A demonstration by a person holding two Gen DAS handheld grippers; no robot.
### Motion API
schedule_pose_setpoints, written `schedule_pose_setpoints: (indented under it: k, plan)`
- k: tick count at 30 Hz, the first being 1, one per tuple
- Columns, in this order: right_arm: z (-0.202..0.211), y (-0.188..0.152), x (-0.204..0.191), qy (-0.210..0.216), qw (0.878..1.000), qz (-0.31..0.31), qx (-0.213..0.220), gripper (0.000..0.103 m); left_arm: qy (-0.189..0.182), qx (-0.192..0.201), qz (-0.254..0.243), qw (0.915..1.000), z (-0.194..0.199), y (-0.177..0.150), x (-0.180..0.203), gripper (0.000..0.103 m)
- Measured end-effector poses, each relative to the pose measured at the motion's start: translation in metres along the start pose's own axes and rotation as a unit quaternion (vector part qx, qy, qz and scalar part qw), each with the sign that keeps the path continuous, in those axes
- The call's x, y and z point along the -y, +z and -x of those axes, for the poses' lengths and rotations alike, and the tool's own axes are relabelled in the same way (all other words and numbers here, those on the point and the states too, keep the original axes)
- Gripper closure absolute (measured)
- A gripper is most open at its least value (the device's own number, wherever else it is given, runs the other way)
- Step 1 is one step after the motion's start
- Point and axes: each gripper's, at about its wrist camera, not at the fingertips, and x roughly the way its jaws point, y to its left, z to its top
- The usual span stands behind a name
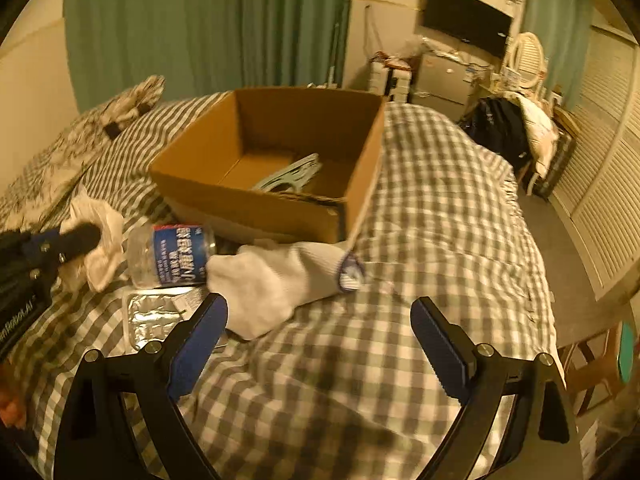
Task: Organize objects
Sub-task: 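Grasp the white glove with the left gripper while the right grasps the white sock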
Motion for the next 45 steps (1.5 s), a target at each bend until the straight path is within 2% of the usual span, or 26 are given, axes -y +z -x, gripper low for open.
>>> schedule_pose_setpoints:
  k: [5, 8, 10, 16, 18, 21, 28, 29, 38, 41, 45]
  plan:
    - [-0.032, 0.011, -0.029, 0.024, 0.998, 0.032, -0.045, 0.010, 0.011, -0.022, 0.014, 0.9996, -0.018, -0.007, -0.016, 0.093]
    - [-0.056, 0.015, -0.045, 0.012, 0.995, 0.055, -0.077, 0.010, 0.009, -0.026, 0.018, 0.9995, -0.023, -0.008, -0.019, 0.093]
    - [-0.071, 0.017, -0.048, 0.001, 0.994, 0.052, -0.097, 0.010, 0.006, -0.029, 0.016, 0.9994, -0.026, -0.013, -0.018, 0.093]
    - [-0.102, 0.015, -0.048, 0.002, 0.989, 0.036, -0.140, 0.011, -0.003, -0.040, 0.014, 0.9991, -0.034, -0.017, -0.017, 0.093]
    - [-0.106, 0.016, -0.050, -0.003, 0.989, 0.039, -0.144, 0.014, -0.004, -0.040, 0.017, 0.9990, -0.034, -0.017, -0.018, 0.093]
    - [-0.109, 0.016, -0.048, -0.008, 0.989, 0.033, -0.144, 0.024, -0.002, -0.038, 0.017, 0.9991, -0.032, -0.017, -0.018, 0.093]
    - [-0.091, 0.008, -0.041, 0.010, 0.993, 0.021, -0.114, 0.057, 0.003, -0.033, 0.014, 0.9994, -0.024, -0.018, -0.016, 0.093]
    - [-0.086, 0.007, -0.041, 0.014, 0.994, 0.019, -0.109, 0.060, 0.005, -0.031, 0.011, 0.9994, -0.022, -0.018, -0.015, 0.093]
    - [-0.011, 0.003, -0.041, 0.058, 0.997, 0.018, -0.041, 0.066, 0.010, -0.020, 0.010, 0.9997, 0.008, -0.018, -0.008, 0.093]
    - [0.020, 0.008, -0.038, 0.067, 0.998, 0.019, -0.012, 0.066, -0.001, -0.009, 0.010, 0.9999, 0.025, -0.012, -0.005, 0.093]
    - [0.060, 0.020, -0.029, 0.067, 0.997, 0.023, 0.030, 0.066, -0.033, 0.005, 0.011, 0.9994, 0.047, 0.003, -0.001, 0.093]
